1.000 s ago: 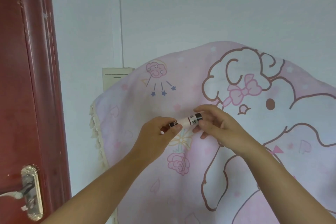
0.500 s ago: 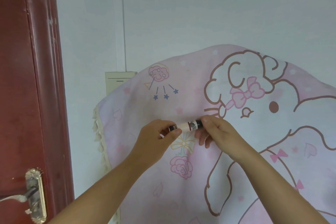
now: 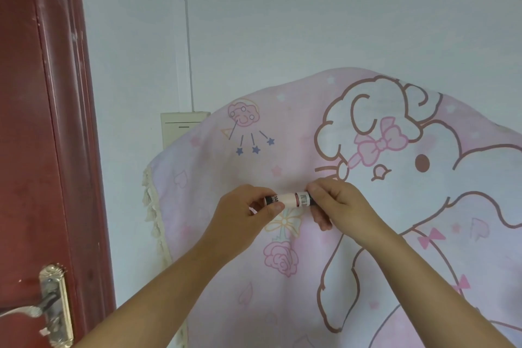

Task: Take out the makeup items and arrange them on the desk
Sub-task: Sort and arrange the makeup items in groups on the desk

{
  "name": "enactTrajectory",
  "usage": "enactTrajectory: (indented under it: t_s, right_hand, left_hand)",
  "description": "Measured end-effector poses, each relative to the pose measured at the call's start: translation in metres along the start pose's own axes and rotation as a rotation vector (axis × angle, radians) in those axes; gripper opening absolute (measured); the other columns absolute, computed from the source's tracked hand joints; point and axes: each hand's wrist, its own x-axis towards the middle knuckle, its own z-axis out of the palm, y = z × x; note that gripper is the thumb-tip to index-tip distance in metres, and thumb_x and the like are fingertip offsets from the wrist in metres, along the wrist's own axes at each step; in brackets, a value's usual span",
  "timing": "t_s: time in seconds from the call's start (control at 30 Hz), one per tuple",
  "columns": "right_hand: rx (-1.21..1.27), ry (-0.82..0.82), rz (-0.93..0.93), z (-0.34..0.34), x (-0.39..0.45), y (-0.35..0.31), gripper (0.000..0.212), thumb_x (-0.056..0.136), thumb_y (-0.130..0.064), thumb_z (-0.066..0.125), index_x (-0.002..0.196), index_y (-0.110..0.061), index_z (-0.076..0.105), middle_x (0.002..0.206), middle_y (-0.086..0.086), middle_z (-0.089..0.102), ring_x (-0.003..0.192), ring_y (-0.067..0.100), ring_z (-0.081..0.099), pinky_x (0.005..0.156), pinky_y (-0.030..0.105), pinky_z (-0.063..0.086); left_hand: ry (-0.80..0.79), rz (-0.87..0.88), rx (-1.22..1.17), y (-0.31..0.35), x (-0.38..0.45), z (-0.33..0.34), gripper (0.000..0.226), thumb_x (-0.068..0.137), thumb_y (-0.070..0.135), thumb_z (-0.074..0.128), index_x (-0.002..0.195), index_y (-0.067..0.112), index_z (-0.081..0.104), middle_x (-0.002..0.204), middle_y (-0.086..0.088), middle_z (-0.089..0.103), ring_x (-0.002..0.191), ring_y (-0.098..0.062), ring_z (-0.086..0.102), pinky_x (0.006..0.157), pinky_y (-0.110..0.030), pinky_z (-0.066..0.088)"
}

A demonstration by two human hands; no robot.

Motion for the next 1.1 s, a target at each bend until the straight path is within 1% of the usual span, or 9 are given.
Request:
enactTrajectory:
  t_s: [0.17,0.27,0.37,0.57,0.67,0.77,0.87,0.97,1.1]
  right_hand:
    - [0.219,0.003,-0.052,-0.005,-0.002,0.004,0.036,0.085,0.006,0.05,0.098,-0.028,0.053,0.088,-0.006,0.061,0.074,0.001,0.061,0.062,0.017,0.052]
    - [0.186,-0.055,0.048,-0.004,0.001,0.001,0.019,0.092,-0.015,0.043,0.094,-0.028,0.055,0.079,-0.003,0.063,0.062,0.003,0.062,0.055,0.018,0.051]
    - [0.085,-0.015,0.076,-0.001,0.003,0.001,0.028,0.094,-0.017,0.039,0.073,-0.017,0.058,0.054,-0.006,0.059,0.044,0.004,0.054,0.049,0.02,0.045]
    - [0.288,-0.012,0.004,-0.004,0.001,0.009,0.036,0.085,0.004,0.052,0.098,-0.029,0.055,0.095,-0.005,0.061,0.078,-0.002,0.061,0.067,0.016,0.052]
    - [0.23,-0.031,0.119,0.0,0.003,0.006,0.018,0.093,-0.016,0.043,0.09,-0.027,0.057,0.077,-0.003,0.063,0.059,0.002,0.062,0.055,0.018,0.051]
    - [0.16,-0.002,0.114,0.003,0.004,0.006,0.024,0.094,-0.013,0.043,0.076,-0.019,0.058,0.054,-0.007,0.061,0.046,0.004,0.056,0.05,0.021,0.048]
    - [0.267,0.007,0.029,0.001,0.002,0.011,0.032,0.086,0.007,0.049,0.089,-0.024,0.058,0.076,-0.011,0.061,0.064,0.001,0.061,0.06,0.016,0.053]
    - [0.295,-0.053,0.063,0.002,0.003,0.014,0.034,0.087,-0.001,0.052,0.097,-0.033,0.054,0.087,-0.009,0.061,0.075,0.006,0.063,0.066,0.021,0.056]
    - [0.189,-0.032,0.117,0.005,0.005,0.012,0.022,0.093,-0.016,0.043,0.079,-0.02,0.059,0.055,-0.007,0.062,0.048,0.005,0.057,0.05,0.019,0.048]
  left_hand:
    - [0.015,-0.015,0.026,-0.001,0.002,-0.002,0.012,0.083,0.019,0.062,0.093,0.015,0.068,0.071,0.015,0.054,0.064,0.005,0.052,0.062,-0.003,0.04]
    - [0.01,-0.02,0.039,-0.001,0.003,-0.001,0.014,0.084,0.019,0.061,0.095,0.014,0.068,0.073,0.015,0.054,0.068,0.001,0.051,0.064,-0.004,0.039]
    - [0.004,-0.015,0.04,-0.001,0.002,0.001,0.014,0.083,0.019,0.062,0.095,0.014,0.068,0.073,0.014,0.054,0.066,0.0,0.052,0.063,-0.005,0.04]
    - [0.02,-0.036,0.034,-0.004,0.004,0.0,0.015,0.083,0.018,0.062,0.097,0.013,0.068,0.075,0.014,0.054,0.068,0.001,0.051,0.064,-0.002,0.039]
    - [0.02,-0.05,0.018,-0.005,0.004,0.001,0.015,0.083,0.016,0.063,0.097,0.013,0.068,0.075,0.015,0.054,0.068,0.001,0.051,0.063,-0.001,0.039]
    - [0.022,-0.05,0.025,-0.006,0.005,0.003,0.015,0.083,0.016,0.063,0.097,0.012,0.068,0.074,0.016,0.053,0.067,0.001,0.051,0.062,-0.001,0.038]
    - [0.03,-0.056,0.019,-0.009,0.006,0.003,0.015,0.083,0.016,0.063,0.097,0.012,0.068,0.074,0.016,0.054,0.067,0.001,0.051,0.061,0.0,0.038]
    - [0.027,-0.065,0.013,-0.012,0.007,0.004,0.016,0.083,0.016,0.062,0.097,0.011,0.068,0.074,0.015,0.055,0.069,0.001,0.051,0.061,0.0,0.037]
    - [0.016,-0.065,0.011,-0.012,0.006,0.006,0.016,0.083,0.015,0.062,0.097,0.012,0.068,0.075,0.016,0.054,0.068,0.001,0.052,0.061,0.001,0.038]
